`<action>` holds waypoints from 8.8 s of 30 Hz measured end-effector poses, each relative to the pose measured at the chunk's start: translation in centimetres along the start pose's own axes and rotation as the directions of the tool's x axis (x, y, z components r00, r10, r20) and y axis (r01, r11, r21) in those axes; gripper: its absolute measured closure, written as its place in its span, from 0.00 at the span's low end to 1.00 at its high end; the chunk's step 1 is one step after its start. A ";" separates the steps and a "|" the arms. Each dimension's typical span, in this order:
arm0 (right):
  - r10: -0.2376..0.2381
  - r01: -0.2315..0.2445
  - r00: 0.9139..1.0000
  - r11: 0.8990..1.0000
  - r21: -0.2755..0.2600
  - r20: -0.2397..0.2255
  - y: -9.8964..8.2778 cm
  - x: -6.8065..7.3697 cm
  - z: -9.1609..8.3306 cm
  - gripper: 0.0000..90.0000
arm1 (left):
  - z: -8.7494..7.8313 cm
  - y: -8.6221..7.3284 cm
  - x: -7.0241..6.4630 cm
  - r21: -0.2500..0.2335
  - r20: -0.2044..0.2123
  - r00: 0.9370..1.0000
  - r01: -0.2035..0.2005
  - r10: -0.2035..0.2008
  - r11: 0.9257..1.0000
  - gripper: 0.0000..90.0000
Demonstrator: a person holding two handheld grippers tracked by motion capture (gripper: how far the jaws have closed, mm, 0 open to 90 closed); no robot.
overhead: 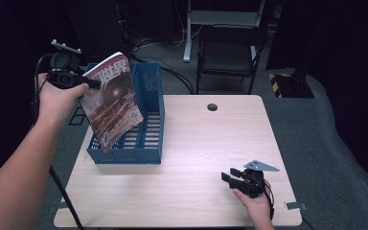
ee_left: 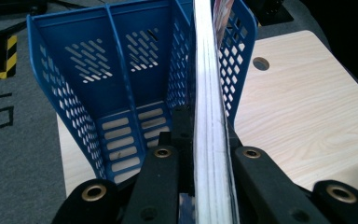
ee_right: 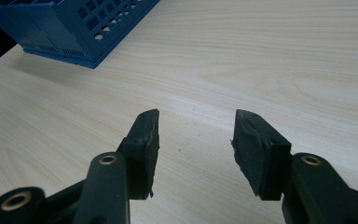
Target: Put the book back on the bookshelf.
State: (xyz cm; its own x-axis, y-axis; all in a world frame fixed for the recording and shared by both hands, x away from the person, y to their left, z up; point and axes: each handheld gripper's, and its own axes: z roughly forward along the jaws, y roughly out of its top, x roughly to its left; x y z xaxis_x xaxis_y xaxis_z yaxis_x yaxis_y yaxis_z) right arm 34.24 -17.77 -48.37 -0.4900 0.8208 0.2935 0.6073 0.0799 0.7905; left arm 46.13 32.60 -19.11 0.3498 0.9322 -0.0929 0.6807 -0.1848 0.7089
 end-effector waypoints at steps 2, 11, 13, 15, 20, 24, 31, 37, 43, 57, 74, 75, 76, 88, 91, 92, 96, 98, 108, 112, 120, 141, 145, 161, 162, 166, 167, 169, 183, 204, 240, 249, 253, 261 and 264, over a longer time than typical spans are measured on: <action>-0.001 0.001 1.000 1.000 -0.002 0.000 0.0 0.0 0.0 0.56 | 0.0 0.0 0.0 0.004 -0.002 1.000 0.010 -0.010 1.000 0.93; -0.003 0.003 1.000 1.000 0.002 -0.001 0.0 0.0 0.1 0.56 | -1.1 -0.1 0.3 0.005 -0.007 1.000 -0.015 0.015 1.000 0.93; -0.001 0.001 1.000 1.000 0.001 0.001 0.0 0.1 0.1 0.56 | -1.3 -0.1 0.5 0.002 -0.018 1.000 -0.009 0.009 1.000 0.93; -0.001 0.001 1.000 1.000 -0.001 0.000 0.1 0.2 0.1 0.56 | -1.2 -0.1 0.8 -0.014 -0.026 1.000 0.006 -0.006 1.000 0.93; -0.002 0.002 1.000 1.000 0.003 0.000 0.1 0.2 0.2 0.56 | -1.0 -0.2 1.3 -0.036 -0.040 0.998 0.043 -0.045 0.998 0.93; -0.007 0.007 1.000 1.000 -0.005 0.001 0.1 0.2 0.1 0.56 | -0.6 -0.2 1.4 -0.042 -0.055 0.997 0.057 -0.059 0.998 0.93; -0.016 0.016 1.000 1.000 -0.007 0.001 0.2 0.2 0.0 0.56 | 0.1 0.1 1.5 -0.043 -0.047 0.995 0.088 -0.090 0.995 0.93; -0.013 0.013 1.000 1.000 -0.013 0.001 0.2 0.2 0.0 0.56 | 0.9 0.4 1.3 -0.062 -0.062 0.993 0.096 -0.100 0.993 0.93; -0.015 0.015 1.000 1.000 -0.011 0.006 0.2 0.2 0.0 0.56 | 1.5 0.5 1.4 -0.081 -0.063 0.991 0.117 -0.122 0.990 0.93; -0.015 0.015 1.000 1.000 -0.007 0.004 0.2 0.2 0.1 0.56 | 3.7 0.5 1.1 -0.096 -0.073 0.989 0.125 -0.132 0.988 0.93; -0.014 0.014 1.000 1.000 -0.013 0.000 0.3 0.0 0.0 0.56 | 5.8 0.1 0.9 -0.111 -0.101 0.986 0.122 -0.133 0.986 0.93; -0.015 0.015 1.000 1.000 -0.014 0.005 0.3 0.1 0.0 0.56 | 5.9 0.0 0.9 -0.117 -0.105 0.985 0.124 -0.137 0.985 0.93; -0.015 0.015 1.000 1.000 -0.012 0.003 0.3 0.0 -0.1 0.56 | 6.0 0.0 1.0 -0.116 -0.107 0.985 0.126 -0.139 0.985 0.93; -0.011 0.011 1.000 1.000 -0.011 0.004 0.3 -0.1 0.1 0.56 | 7.7 -0.8 0.9 -0.119 -0.109 0.984 0.130 -0.143 0.984 0.93; -0.010 0.010 1.000 1.000 -0.010 0.003 0.3 -0.1 0.0 0.56 | 8.0 -1.0 0.9 -0.116 -0.109 0.984 0.128 -0.141 0.985 0.93; -0.014 0.014 1.000 1.000 -0.010 0.007 0.3 -0.1 0.1 0.56 | 8.1 -1.1 0.9 -0.111 -0.109 0.983 0.133 -0.146 0.985 0.93; -0.010 0.010 1.000 1.000 -0.010 0.005 0.3 -0.1 0.1 0.56 | 8.4 -1.5 1.0 -0.116 -0.115 0.982 0.134 -0.147 0.984 0.93; -0.012 0.012 1.000 1.000 -0.010 0.003 0.3 -0.1 0.1 0.56 | 8.7 -1.7 1.0 -0.108 -0.118 0.982 0.135 -0.148 0.985 0.93; -0.016 0.016 1.000 1.000 -0.009 0.017 0.3 -0.1 0.0 0.56 | 10.0 -2.7 1.2 -0.104 -0.124 0.980 0.145 -0.157 0.984 0.93; -0.015 0.015 1.000 1.000 -0.007 0.018 0.3 -0.1 0.1 0.56 | 10.4 -3.1 1.3 -0.106 -0.129 0.980 0.139 -0.152 0.985 0.93; -0.015 0.015 1.000 1.000 -0.009 0.016 0.3 -0.1 0.1 0.56 | 11.1 -3.7 1.2 -0.111 -0.135 0.978 0.146 -0.161 0.983 0.93; -0.021 0.021 1.000 1.000 -0.004 0.012 0.2 0.0 0.2 0.56 | 12.6 -5.1 1.3 -0.118 -0.146 0.978 0.132 -0.149 0.984 0.93; -0.019 0.019 1.000 1.000 -0.001 0.016 0.2 0.0 0.1 0.56 | 12.3 -5.5 1.6 -0.117 -0.135 0.979 0.140 -0.156 0.983 0.92; -0.028 0.028 0.999 1.000 0.005 0.017 0.2 0.0 0.3 0.55 | 10.5 -4.9 1.5 -0.076 -0.095 0.987 0.125 -0.132 0.989 0.84; -0.020 0.020 1.000 1.000 0.005 0.018 0.1 0.0 0.3 0.55 | 10.3 -4.7 1.5 -0.063 -0.095 0.989 0.110 -0.116 0.992 0.84; -0.019 0.019 1.000 1.000 0.005 0.019 0.1 0.0 0.3 0.55 | 9.8 -4.1 1.2 -0.050 -0.095 0.990 0.097 -0.101 0.994 0.84; -0.023 0.023 1.000 1.000 0.004 0.018 0.1 0.0 0.3 0.55 | 9.7 -3.9 1.2 -0.045 -0.094 0.991 0.095 -0.099 0.994 0.84; -0.024 0.024 1.000 1.000 0.005 0.019 0.1 0.0 0.3 0.55 | 9.5 -3.7 1.1 -0.042 -0.095 0.991 0.095 -0.099 0.995 0.85; -0.014 0.014 1.000 1.000 0.003 0.016 0.2 -0.1 0.2 0.55 | 9.3 -3.3 1.3 0.008 -0.069 0.993 0.096 -0.096 0.995 0.91; -0.009 0.009 1.000 1.000 0.004 0.012 0.2 -0.2 0.3 0.55 | 9.3 -2.5 1.6 0.076 -0.059 0.994 0.099 -0.094 0.992 0.93; 0.000 0.000 1.000 1.000 0.007 0.009 0.1 -0.4 0.4 0.55 | 9.1 -2.0 2.1 0.063 -0.069 0.988 0.146 -0.142 0.987 0.94; 0.003 -0.003 1.000 1.000 0.010 0.011 0.2 -0.3 0.4 0.55 | 8.9 -1.7 2.4 -0.008 -0.097 0.978 0.187 -0.186 0.982 0.94; -0.006 0.006 1.000 1.000 0.005 0.011 0.2 -0.4 0.3 0.55 | 9.3 -1.7 2.3 -0.024 -0.114 0.973 0.198 -0.200 0.980 0.94; -0.001 0.001 1.000 1.000 0.004 0.009 0.2 -0.6 0.3 0.55 | 10.0 -1.7 2.2 -0.028 -0.130 0.965 0.224 -0.226 0.974 0.94; 0.000 0.000 1.000 1.000 0.003 0.008 0.2 -0.6 0.3 0.55 | 10.3 -1.7 2.4 -0.040 -0.141 0.963 0.227 -0.231 0.973 0.94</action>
State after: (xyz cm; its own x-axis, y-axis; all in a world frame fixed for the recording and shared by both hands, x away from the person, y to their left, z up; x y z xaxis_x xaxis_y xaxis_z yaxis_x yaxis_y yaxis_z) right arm 34.80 -18.06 -48.52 -0.4851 0.8254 0.2889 0.6092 0.0820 0.7887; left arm 52.38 31.93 -27.72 0.0890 0.9840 -0.1541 0.7158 0.0444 0.6968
